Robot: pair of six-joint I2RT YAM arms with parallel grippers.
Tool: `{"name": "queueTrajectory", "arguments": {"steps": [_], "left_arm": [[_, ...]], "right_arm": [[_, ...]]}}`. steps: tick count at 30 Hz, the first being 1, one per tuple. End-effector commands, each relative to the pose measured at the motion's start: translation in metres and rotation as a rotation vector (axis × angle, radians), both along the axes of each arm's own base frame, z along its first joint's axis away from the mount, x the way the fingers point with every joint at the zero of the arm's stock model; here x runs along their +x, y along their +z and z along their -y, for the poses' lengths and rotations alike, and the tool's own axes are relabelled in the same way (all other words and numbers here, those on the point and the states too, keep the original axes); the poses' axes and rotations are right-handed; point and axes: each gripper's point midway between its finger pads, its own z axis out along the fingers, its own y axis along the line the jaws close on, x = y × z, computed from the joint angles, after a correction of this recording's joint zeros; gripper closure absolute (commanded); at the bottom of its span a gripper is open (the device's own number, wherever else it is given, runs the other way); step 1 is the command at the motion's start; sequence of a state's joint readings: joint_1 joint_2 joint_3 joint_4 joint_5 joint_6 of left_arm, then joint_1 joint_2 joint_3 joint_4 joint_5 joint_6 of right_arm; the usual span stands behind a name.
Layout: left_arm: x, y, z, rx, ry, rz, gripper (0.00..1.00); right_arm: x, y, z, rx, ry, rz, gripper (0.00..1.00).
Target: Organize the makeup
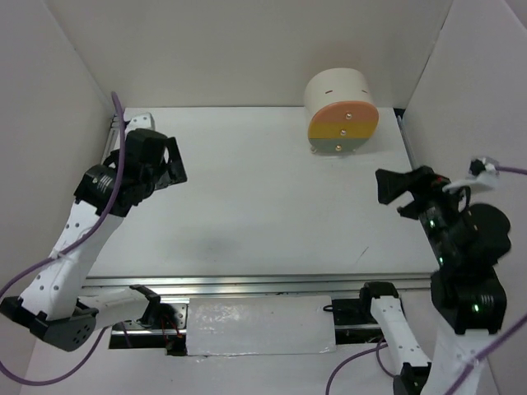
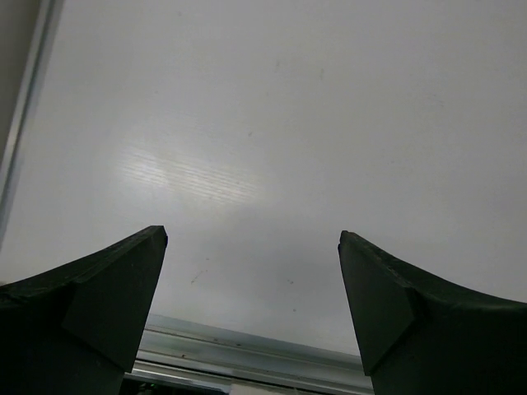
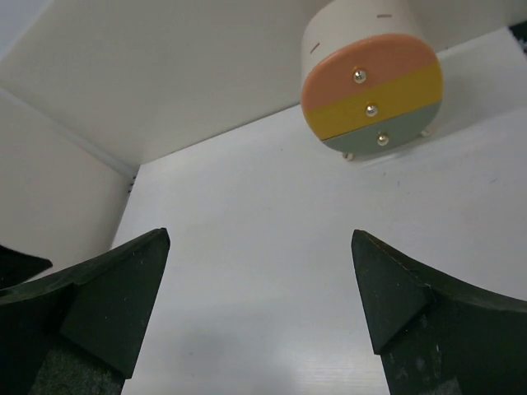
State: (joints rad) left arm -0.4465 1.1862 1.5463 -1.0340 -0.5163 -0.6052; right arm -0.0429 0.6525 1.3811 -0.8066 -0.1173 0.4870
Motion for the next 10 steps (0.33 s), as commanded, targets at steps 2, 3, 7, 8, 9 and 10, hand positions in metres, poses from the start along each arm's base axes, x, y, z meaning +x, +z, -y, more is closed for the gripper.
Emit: {"name": "queueTrajectory", "arguments": {"steps": [2,3,7,8,9,10], "left_arm": [[-0.022,-0.005,-0.032,0.083,0.118,0.000,0.01],[-0.026,-0.008,-0.034,0.089,0.122,-0.005,0.00],[-0.042,-0.021,-0.040,0.077,0.140,-0.009,0.01],[-0.045,-0.021,-0.041,0.071,0.140,0.000,0.01],[-0.046,-0.021,-0.042,0.070,0.138,0.003,0.01],[-0.047,-0.022,-0.043,0.069,0.140,0.004,0.01]], "right_arm": [[-0.067,-0.019,0.008,-0.147,-0.008,-0.073,0.00],[-0.076,-0.017,0.007,-0.156,-0.005,-0.053,0.00],[-0.103,-0.013,0.010,-0.176,-0.026,0.001,0.00],[-0.104,-0.013,0.010,-0.177,-0.027,-0.002,0.00],[-0.105,-0.016,0.010,-0.176,-0.025,-0.011,0.00],[-0.103,-0.017,0.010,-0.175,-0.023,-0.020,0.00]]}}
